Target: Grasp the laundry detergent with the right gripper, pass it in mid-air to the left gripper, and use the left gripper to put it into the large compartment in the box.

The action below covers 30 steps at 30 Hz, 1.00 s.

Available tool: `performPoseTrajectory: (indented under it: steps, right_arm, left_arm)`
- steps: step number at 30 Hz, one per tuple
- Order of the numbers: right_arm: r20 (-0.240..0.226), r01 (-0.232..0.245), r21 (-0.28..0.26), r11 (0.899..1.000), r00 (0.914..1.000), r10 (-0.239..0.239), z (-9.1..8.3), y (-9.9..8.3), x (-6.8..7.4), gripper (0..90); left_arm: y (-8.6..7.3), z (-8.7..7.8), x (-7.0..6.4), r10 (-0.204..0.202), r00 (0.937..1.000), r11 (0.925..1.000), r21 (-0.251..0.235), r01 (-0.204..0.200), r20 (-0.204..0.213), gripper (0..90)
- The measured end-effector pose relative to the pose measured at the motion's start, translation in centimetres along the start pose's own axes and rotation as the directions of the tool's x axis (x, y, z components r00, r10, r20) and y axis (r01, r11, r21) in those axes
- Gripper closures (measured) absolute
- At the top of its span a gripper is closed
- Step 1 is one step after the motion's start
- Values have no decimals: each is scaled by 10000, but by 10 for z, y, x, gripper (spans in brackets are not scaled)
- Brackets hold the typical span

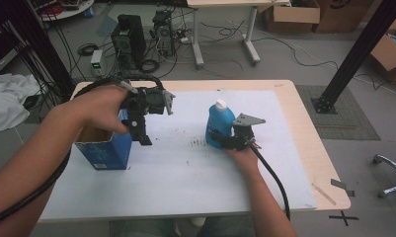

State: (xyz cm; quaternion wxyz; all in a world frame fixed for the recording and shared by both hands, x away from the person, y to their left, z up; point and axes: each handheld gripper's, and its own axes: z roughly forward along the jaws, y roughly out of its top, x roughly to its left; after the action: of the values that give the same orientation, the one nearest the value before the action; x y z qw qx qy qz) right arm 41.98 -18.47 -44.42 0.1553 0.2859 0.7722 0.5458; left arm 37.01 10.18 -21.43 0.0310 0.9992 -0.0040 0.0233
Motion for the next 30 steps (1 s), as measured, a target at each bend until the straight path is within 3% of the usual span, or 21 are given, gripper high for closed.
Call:
performPoseTrajectory:
  steps: [30]
  right_arm:
    - [14, 406, -168, 9990, 9992, -406, 0, 1, 5, 408]
  left_arm:
    - [0, 3, 0, -35, 10000, 10000, -24, 35, 1, 1]
